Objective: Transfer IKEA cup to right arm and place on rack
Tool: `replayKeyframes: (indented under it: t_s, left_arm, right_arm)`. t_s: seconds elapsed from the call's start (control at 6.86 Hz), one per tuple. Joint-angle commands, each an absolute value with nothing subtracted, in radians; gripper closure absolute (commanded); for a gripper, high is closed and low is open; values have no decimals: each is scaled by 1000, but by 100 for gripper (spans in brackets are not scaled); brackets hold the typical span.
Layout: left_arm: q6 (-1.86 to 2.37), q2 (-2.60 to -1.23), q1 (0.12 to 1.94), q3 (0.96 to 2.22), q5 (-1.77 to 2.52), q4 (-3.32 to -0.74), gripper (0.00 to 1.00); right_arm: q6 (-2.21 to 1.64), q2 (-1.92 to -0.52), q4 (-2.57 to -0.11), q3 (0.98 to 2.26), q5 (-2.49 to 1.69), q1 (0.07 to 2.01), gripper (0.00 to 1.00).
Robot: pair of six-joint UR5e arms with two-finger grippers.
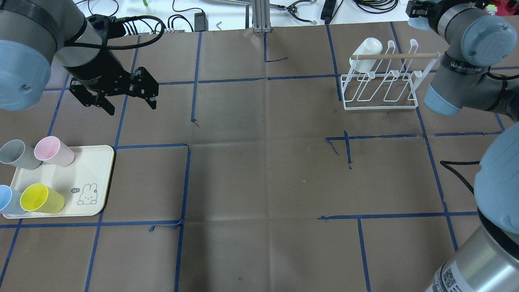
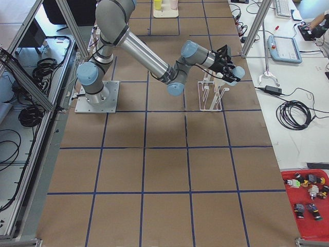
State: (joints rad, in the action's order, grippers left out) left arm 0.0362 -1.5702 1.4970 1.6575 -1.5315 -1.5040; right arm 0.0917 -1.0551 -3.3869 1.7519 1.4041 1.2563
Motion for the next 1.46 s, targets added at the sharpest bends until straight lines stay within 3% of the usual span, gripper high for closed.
replayKeyframes:
  t_s: [0.0,1.02,1.17,1.31]
  left_arm:
    - [83,-1568,1551,1651,-1532,-1508,1]
    - [46,-1557,1526,1638,-1571,-1499,1]
    - [48,-1565,1528,1637,-1572,-1497,1]
    - [55,-1563,1529,1637,-1571,-1499,1]
  right_arm:
    - [114,-1000,-3486,1747,1405,1244,92]
    - [101,-957,-3499,1796,1404,1255,90]
    - [110,-957,-3497,1801,1404,1255,79]
    - [106,-960,-3497,1798,1401,1255,15]
